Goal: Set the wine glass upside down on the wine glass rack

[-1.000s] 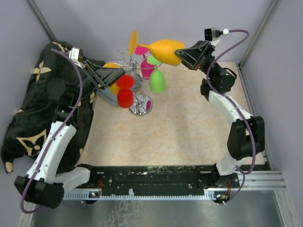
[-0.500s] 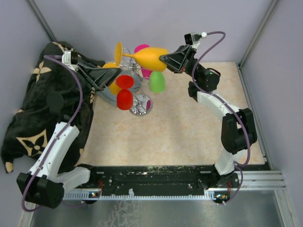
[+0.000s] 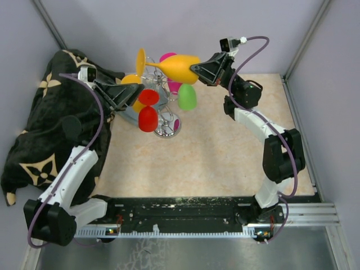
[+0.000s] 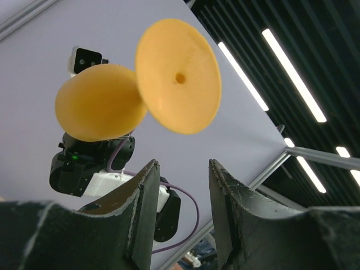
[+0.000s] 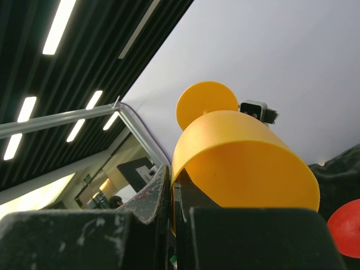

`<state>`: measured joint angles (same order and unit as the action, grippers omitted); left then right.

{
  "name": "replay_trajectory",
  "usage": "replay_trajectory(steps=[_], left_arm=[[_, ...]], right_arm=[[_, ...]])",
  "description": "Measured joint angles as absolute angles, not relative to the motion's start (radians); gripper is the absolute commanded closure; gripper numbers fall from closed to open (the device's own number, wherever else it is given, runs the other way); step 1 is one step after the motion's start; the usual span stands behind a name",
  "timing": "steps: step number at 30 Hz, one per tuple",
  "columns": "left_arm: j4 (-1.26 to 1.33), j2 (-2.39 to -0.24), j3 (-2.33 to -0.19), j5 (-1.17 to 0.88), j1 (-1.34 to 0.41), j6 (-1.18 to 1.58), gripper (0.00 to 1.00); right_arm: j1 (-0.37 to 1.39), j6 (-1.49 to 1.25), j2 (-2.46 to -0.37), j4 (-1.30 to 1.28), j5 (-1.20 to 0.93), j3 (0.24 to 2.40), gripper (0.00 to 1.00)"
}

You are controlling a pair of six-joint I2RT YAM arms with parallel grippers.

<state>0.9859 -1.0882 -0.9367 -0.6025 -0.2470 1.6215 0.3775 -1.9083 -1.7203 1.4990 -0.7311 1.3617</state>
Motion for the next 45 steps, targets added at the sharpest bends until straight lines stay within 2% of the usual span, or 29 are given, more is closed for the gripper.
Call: replay_trajectory(steps=[5, 12, 27, 32, 36, 39, 43, 45], left_arm=[[1.114, -1.106, -0.834, -0.557, -0.247, 1.727, 0.54], [1.312, -1.201, -0.802, -0.504, -0.246, 1.866, 0.54], [1.404, -1.228, -0.859, -0.490, -0.246, 1.927, 0.55], [1.420, -1.235, -0.859, -0.483, -0.245, 1.945, 0.65], [1.431, -1.235, -0.859, -0.476, -0.240, 1.960, 0.87], [1.438, -1.235, -0.859, -0.474, -0.241, 1.982, 0.98], [1.437, -1.233, -0.859, -0.479, -0.242, 2.011, 1.00], [1.436, -1.231, -0.859, -0.480, -0.242, 2.020, 1.00]], right_arm=[[0.377, -1.909, -1.720, 1.500, -0.731, 1.364, 1.00], [0.378, -1.915, -1.720, 1.500, -0.731, 1.364, 1.00], [0.461, -1.906, -1.720, 1.500, -0.732, 1.361, 1.00], [0.476, -1.904, -1.720, 1.501, -0.735, 1.341, 1.00], [0.476, -1.903, -1.720, 1.502, -0.735, 1.328, 1.00], [0.476, -1.902, -1.720, 1.501, -0.733, 1.313, 1.00], [0.476, -1.896, -1.720, 1.501, -0.728, 1.303, 1.00], [0.476, -1.895, -1.720, 1.502, -0.728, 1.303, 0.84]])
